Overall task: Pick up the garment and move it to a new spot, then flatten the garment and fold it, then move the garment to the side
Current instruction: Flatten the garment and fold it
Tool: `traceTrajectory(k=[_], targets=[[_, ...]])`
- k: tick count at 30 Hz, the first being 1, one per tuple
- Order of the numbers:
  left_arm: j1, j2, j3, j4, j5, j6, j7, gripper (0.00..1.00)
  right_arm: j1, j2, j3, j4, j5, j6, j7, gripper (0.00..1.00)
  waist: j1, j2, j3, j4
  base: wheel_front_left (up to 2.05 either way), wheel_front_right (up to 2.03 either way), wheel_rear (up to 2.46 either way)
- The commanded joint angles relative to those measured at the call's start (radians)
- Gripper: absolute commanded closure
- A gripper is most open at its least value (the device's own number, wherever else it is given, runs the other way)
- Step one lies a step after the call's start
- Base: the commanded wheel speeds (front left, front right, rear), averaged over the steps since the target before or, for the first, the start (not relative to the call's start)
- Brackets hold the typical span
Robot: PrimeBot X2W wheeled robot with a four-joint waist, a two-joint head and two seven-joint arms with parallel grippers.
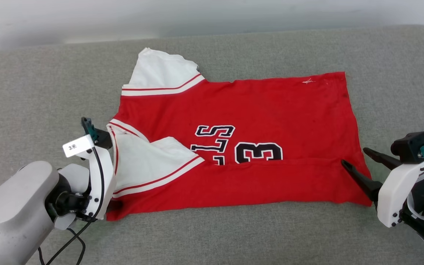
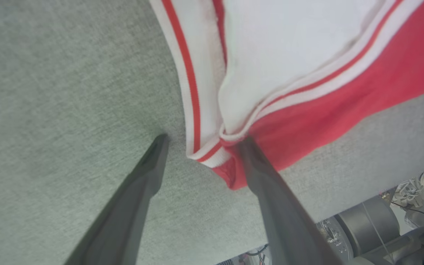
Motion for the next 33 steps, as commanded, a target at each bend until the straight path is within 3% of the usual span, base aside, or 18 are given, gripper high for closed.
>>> traceTrajectory(k=[1,7,8,9,10,17,25,29,33], targets=[[0.019,-0.01,-0.012,0.017,0.006,-0.001,0.005,0.0,-0.015,0.008,0.0,0.002,0.003,0.0,0.001,0.0,0.0001,0.0,0.015,-0.01,0.0,0.0,0.0],[0.068,-0.062,-0.056,0.076,0.012,-0.021,-0.007,0.0,-0.034,0.009,0.011,0.011,0.013,0.0,0.002,0.0,0.0001,0.0,0.024,-0.018,0.0,0.0,0.0],[0.071,-0.065,-0.06,0.08,0.012,-0.026,-0.01,0.45,-0.042,0.005,0.012,0.011,0.012,0.0,0.004,0.0,0.0001,0.0,0.023,-0.018,0.0,0.0,0.0],[0.072,-0.068,-0.063,0.083,0.014,-0.032,-0.015,0.78,-0.048,-0.002,0.013,0.009,0.013,0.0,0.007,0.0,0.0001,0.0,0.02,-0.017,0.0,0.0,0.0],[0.071,-0.067,-0.062,0.086,0.012,-0.037,-0.019,1.0,-0.055,-0.009,0.013,0.007,0.014,0.0,0.009,0.0,0.0001,0.0,0.016,-0.016,0.0,0.0,0.0],[0.034,-0.026,-0.03,0.036,0.022,-0.075,-0.099,1.0,-0.145,-0.097,0.039,-0.057,0.036,-0.001,0.131,0.0,0.0001,0.0,-0.021,-0.004,0.0,0.0,0.0],[0.024,0.036,-0.007,-0.079,0.024,-0.085,-0.14,1.0,-0.249,-0.24,0.137,-0.173,0.153,-0.001,0.495,0.0,0.0001,0.0,-0.034,0.015,0.0,0.0,0.0],[0.029,0.049,-0.008,-0.124,0.034,-0.076,-0.147,1.0,-0.271,-0.259,0.182,-0.185,0.204,-0.001,0.646,0.0,0.0001,0.0,-0.018,0.024,0.0,0.0,0.0],[0.02,0.049,-0.009,-0.16,0.044,-0.068,-0.15,1.0,-0.274,-0.219,0.181,-0.136,0.23,0.0,0.69,0.0,0.0001,0.0,0.009,0.033,0.0,0.0,0.0]])
